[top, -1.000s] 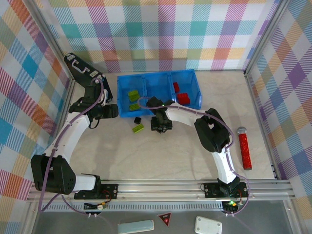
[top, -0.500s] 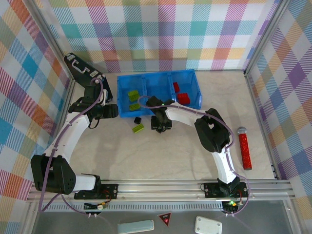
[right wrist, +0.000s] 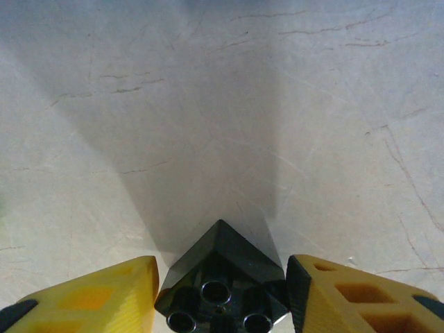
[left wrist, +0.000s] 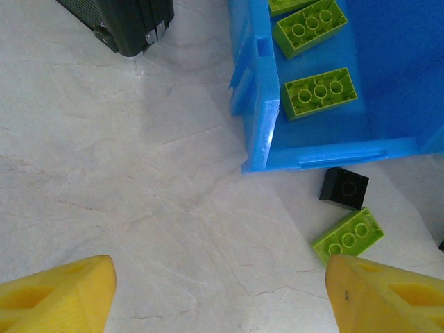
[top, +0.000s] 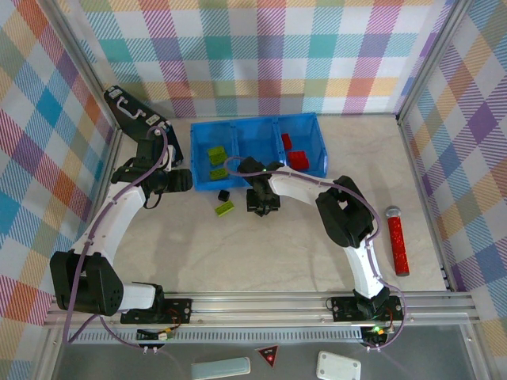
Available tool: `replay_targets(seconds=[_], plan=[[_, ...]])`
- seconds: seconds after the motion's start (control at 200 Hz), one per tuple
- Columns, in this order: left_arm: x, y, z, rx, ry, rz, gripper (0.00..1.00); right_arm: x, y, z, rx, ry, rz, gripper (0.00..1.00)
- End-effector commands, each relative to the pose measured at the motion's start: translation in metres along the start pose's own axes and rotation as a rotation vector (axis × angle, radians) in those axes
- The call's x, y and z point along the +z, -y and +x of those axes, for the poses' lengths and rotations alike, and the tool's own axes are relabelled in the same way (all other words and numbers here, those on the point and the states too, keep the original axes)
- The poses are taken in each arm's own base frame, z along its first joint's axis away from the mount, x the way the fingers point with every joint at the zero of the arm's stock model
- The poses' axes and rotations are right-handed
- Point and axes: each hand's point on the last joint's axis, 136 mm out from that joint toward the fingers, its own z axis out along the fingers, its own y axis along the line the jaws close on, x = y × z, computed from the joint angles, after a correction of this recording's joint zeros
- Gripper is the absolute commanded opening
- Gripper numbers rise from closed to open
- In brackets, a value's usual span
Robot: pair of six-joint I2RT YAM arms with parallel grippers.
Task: Sort the legos into containers by color
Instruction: Pick up the lego from the center of the table.
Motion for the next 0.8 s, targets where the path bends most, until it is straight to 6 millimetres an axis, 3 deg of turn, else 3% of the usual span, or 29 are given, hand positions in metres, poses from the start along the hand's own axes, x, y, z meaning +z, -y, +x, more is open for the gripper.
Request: replay_targets(seconds=[0.0, 0.44, 0.795], plan=[[-0.002, -0.002, -0.003, -0.012, 0.011, 0.011, 0.79, -0.002, 0.002, -0.001, 0.014, -0.009, 0.011, 0.51], [-0.004, -0.002, -0.004, -0.012, 0.02, 0.013, 0.79, -0.044, -0.003, -0.018, -0.031, 0.065, -0.01, 0.48], [-0.005, -0.002, -0.004, -0.012, 0.021, 0.01, 0.79, -0.081, -0.002, -0.057, -0.061, 0.153, -0.033, 0.48]])
